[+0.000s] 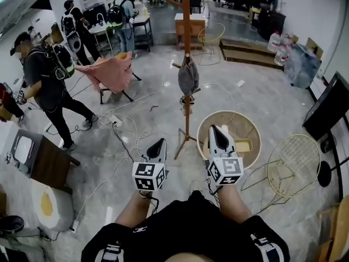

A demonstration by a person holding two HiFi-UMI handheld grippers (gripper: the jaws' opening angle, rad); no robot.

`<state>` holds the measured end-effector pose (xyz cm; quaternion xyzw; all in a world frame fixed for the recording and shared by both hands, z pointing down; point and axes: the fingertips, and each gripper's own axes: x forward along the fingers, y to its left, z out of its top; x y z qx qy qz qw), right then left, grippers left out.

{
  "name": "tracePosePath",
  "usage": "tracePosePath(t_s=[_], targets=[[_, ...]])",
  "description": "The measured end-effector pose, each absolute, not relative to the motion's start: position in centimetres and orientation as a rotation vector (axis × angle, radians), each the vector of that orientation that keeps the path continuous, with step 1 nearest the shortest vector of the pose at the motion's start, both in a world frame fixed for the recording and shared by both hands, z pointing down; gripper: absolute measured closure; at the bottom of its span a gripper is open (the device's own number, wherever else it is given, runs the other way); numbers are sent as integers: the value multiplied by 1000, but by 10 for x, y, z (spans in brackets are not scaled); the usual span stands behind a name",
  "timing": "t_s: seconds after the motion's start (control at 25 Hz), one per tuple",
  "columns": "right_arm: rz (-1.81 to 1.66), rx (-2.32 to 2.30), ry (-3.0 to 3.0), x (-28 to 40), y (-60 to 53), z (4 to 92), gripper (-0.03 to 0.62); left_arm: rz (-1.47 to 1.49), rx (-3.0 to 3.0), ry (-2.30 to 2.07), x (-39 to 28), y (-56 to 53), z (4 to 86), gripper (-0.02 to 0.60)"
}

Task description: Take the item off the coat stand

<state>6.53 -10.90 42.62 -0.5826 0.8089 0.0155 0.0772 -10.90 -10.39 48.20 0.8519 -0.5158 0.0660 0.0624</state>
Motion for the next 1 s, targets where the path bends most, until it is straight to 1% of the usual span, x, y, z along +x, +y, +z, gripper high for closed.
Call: tracePosePath(t_s=[0.16,0.36,0.6,0.72,1.0], targets=[[73,-1702,2442,83,-182,405,579,166,2586,-1616,-88,-173,455,569],[80,-1641,2483,102,-266,394,579,157,2564,-1651,-60,-256,444,569],[84,-1595,2527,119,-342,384,579,137,2531,-1688,-39,-324,435,569],[76,-1587,2532,120,-372,384,579,144,2505,-1691,-40,-348,442,569],[80,-1584,2561,95,-419,385,579,151,2490,-1678,-61,-398,446,569]])
